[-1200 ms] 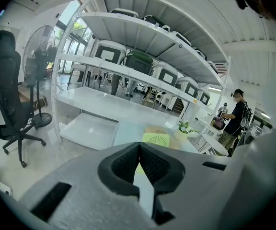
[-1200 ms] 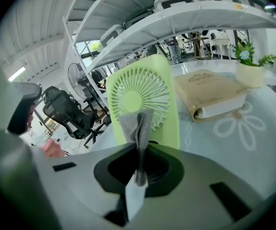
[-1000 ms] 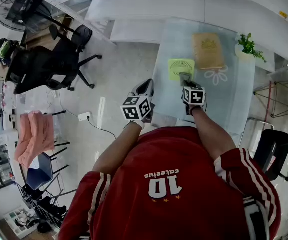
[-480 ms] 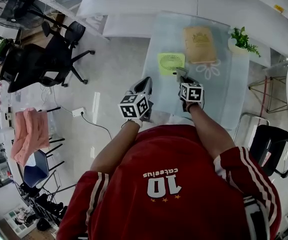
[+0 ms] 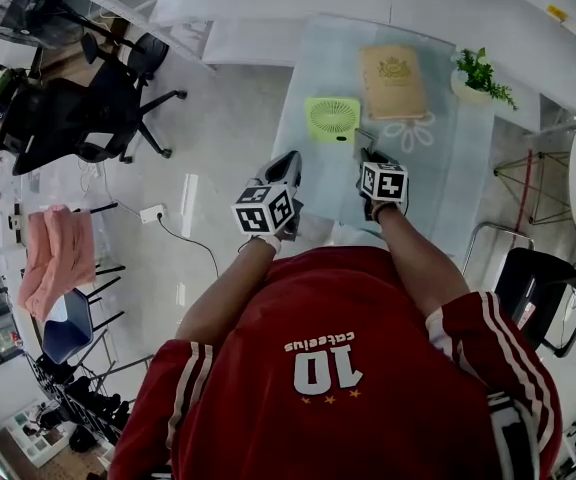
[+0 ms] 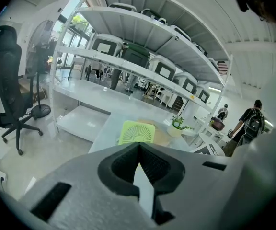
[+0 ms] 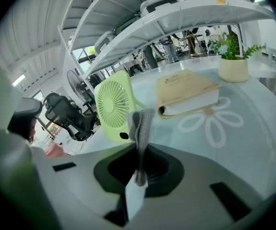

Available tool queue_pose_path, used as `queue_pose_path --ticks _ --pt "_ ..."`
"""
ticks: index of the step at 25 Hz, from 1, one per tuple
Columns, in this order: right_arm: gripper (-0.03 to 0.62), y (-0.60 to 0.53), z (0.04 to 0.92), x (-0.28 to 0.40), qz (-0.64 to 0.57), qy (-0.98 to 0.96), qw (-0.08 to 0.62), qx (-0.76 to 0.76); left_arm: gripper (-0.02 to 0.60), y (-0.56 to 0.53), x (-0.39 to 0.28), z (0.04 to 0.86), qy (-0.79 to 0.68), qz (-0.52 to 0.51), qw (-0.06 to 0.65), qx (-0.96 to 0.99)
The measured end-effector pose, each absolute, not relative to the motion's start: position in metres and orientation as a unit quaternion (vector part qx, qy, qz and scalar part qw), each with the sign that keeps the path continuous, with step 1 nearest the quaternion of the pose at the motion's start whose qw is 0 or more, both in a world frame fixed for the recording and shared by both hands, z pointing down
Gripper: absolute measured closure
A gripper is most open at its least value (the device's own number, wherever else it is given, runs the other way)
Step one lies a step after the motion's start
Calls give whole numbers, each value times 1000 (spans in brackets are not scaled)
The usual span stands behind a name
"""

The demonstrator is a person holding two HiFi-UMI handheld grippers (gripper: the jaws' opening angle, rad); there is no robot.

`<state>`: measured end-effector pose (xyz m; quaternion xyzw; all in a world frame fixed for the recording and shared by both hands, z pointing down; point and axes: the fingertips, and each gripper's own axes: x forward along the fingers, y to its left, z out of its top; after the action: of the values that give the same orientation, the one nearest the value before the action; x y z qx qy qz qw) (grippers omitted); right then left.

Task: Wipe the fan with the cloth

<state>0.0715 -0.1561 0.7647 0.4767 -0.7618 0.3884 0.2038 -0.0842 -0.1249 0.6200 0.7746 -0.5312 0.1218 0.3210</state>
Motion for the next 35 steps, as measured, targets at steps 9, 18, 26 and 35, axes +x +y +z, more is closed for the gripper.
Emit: queue_pose_path --ticks 9,18,26,35 --pt "572 -140 758 95 390 -746 191 505 575 -115 -84 608 -525 95 329 779" --pt "572 -107 705 93 348 -753 176 530 575 -89 -103 563 -500 28 320 804" --pt "572 -55 612 67 279 -782 178 528 575 -53 -183 481 -498 -1 254 829" --pt "571 35 542 40 238 -796 175 529 575 28 -237 404 -477 -14 167 863"
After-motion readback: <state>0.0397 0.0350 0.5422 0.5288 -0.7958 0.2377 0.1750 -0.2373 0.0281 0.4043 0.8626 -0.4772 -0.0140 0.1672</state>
